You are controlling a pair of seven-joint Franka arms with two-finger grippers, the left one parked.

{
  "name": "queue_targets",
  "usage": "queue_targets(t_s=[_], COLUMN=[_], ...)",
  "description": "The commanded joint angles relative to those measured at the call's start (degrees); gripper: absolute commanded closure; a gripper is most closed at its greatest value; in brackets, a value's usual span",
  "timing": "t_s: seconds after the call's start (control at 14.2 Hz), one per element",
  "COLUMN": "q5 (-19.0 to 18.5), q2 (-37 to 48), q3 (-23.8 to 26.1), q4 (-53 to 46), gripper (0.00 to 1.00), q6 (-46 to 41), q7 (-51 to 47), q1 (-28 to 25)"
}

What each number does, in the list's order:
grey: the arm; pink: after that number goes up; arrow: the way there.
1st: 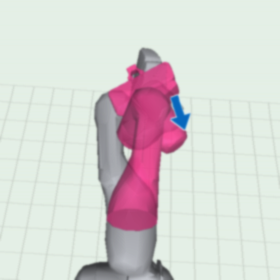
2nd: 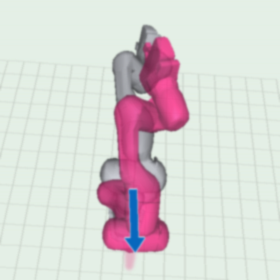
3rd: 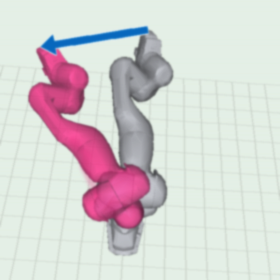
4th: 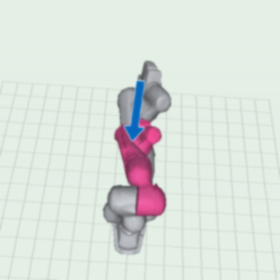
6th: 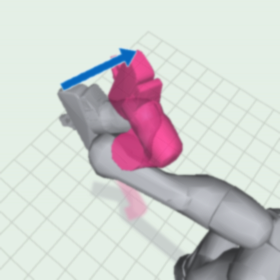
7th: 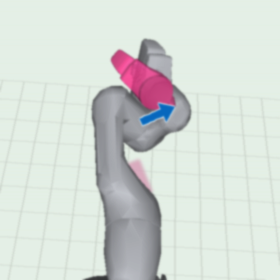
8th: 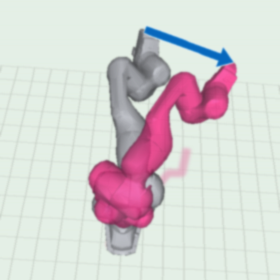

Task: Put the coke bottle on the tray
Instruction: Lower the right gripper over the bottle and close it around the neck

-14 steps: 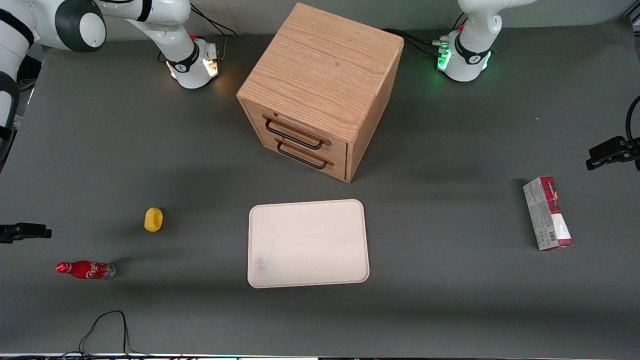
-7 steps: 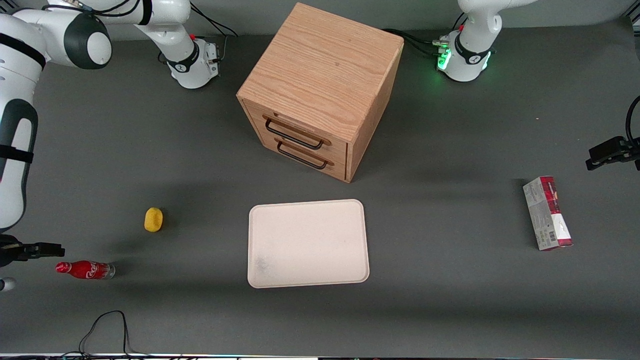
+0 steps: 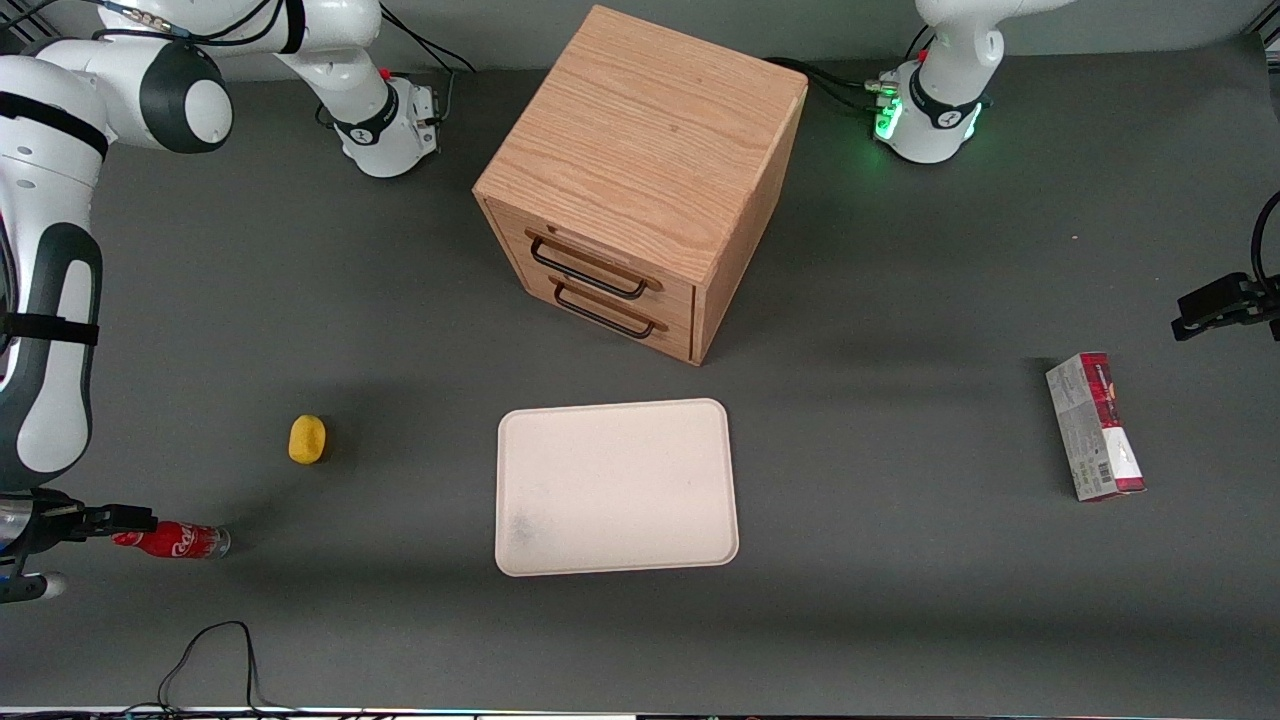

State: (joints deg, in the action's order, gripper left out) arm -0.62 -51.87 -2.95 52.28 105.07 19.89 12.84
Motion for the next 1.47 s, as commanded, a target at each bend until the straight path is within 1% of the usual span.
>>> queue_targets(t_s=[0.0, 0.28, 0.49, 0.63, 0.77, 0.91, 1.05, 1.19, 1.26, 1.4], q5=[0.2, 0.2, 0.2, 0.4, 0.7, 0.7, 0.5, 0.5, 0.7, 0.7], q2=[-2.7, -3.2, -3.1, -3.0, -2.7, -2.4, -2.2, -2.0, -2.0, -1.8], q3=[0.7, 1.4, 1.4, 1.4, 1.4, 1.4, 1.4, 1.3, 1.3, 1.3], q4=[-2.7, -2.6, -2.6, -2.5, -2.5, -2.5, -2.5, -2.5, -2.5, -2.5], gripper=[0.01, 0.02, 0.05, 0.09, 0.22, 0.38, 0.58, 0.82, 0.99, 1.0], q6=[1.9, 3.0, 2.7, 2.2, 0.9, 0.2, -0.6, -1.3, -1.3, -1.9], q7=[-1.3, -1.3, -1.3, -1.1, -1.1, -1.1, -1.1, -1.1, -1.2, -1.1], q1=[0.3, 0.4, 0.4, 0.4, 0.6, 0.7, 0.7, 0.7, 0.7, 0.7])
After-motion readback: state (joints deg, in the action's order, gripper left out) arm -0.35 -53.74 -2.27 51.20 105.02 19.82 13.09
